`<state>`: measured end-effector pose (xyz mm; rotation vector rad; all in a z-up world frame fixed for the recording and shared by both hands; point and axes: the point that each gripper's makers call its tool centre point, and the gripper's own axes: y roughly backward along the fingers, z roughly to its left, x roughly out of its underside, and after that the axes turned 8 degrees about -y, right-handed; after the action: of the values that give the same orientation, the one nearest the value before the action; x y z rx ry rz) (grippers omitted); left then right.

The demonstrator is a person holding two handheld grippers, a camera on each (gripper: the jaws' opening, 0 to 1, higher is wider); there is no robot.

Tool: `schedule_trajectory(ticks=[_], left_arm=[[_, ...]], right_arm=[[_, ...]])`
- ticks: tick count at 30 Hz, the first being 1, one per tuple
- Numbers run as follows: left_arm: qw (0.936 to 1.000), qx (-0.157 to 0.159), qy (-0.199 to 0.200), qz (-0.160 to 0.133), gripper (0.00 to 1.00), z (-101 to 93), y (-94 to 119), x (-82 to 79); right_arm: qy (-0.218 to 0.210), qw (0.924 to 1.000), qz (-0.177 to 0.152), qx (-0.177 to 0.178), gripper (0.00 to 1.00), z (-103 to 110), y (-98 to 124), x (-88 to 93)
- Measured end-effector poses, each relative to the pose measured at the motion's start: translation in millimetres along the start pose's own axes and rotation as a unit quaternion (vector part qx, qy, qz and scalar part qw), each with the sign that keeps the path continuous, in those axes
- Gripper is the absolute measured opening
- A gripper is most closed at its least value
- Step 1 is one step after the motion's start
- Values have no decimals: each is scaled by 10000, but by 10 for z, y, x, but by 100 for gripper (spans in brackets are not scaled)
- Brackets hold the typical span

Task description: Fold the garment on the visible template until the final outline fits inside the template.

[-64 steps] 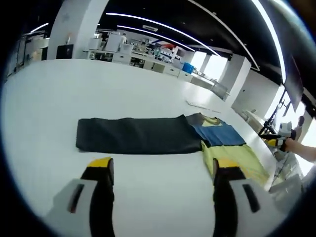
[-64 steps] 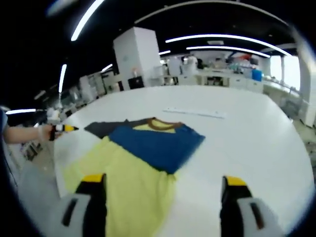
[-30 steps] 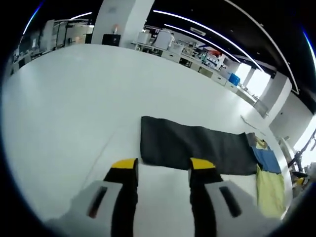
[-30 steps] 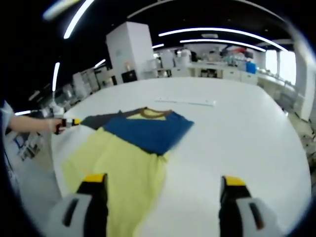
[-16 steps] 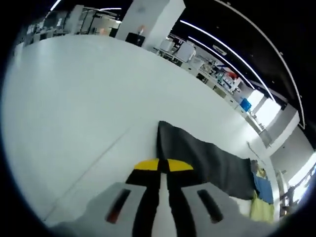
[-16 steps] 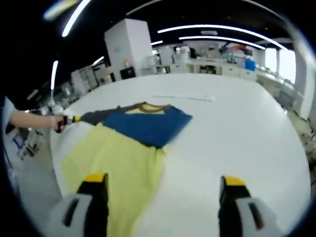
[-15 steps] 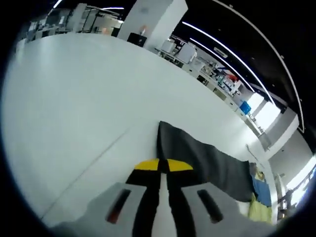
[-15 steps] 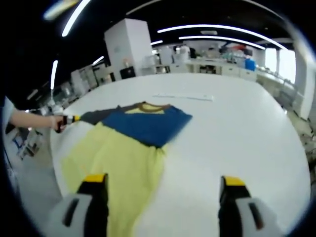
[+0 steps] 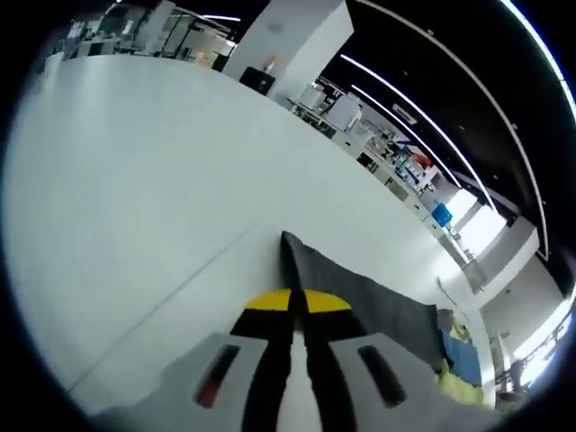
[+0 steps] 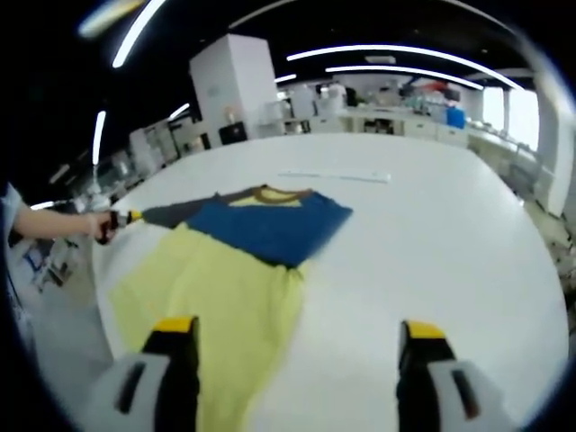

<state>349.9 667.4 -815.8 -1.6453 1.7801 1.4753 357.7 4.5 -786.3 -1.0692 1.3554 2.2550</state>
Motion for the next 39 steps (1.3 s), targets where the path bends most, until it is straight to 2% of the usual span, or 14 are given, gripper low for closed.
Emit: schedule_trajectory(ticks=[6,9,11,15,17,23,24,29,31,36,38,39], left_arm=[[9995,220,-172,-135,0,-116,87,-110],[9979,457,-429,-170,0,-301,131,-166],[9965,590,-558,-204,0,-355,121,-201],[9923,923,-781,-254,0,-648,100,-279],[9893,1095,-929,-257,0,-830,89,-309],[9786,1682,-1177,-135,0,-1487,41,-246],[9778,1715,-1200,-125,0,-1520,27,-236],[9651,2158,-1483,45,0,-2061,-52,-67],[9622,2308,-1444,89,0,-2239,-53,-7],[9491,2759,-1498,256,0,-2768,-72,175],[9468,2844,-1479,270,0,-2900,-94,208],[9436,2956,-1460,296,0,-3018,-106,242]], right_arm=[[-12,10000,-37,-76,91,26,-32,-8],[18,9999,-36,-110,91,37,-41,-4],[1,9999,-58,-141,91,40,-51,-1],[-4,9998,-89,-156,91,44,-53,-8],[-28,9998,-123,-176,91,53,-54,-15],[-78,9996,-195,-210,91,46,-50,-14],[-113,9995,-202,-216,90,36,-51,-8],[-219,9992,-247,-233,91,64,-56,24],[-237,9991,-253,-243,90,73,-59,34],[-229,9991,-244,-268,90,99,-59,53],[-233,9991,-246,-269,90,96,-63,55],[-244,9990,-251,-273,90,93,-66,57]])
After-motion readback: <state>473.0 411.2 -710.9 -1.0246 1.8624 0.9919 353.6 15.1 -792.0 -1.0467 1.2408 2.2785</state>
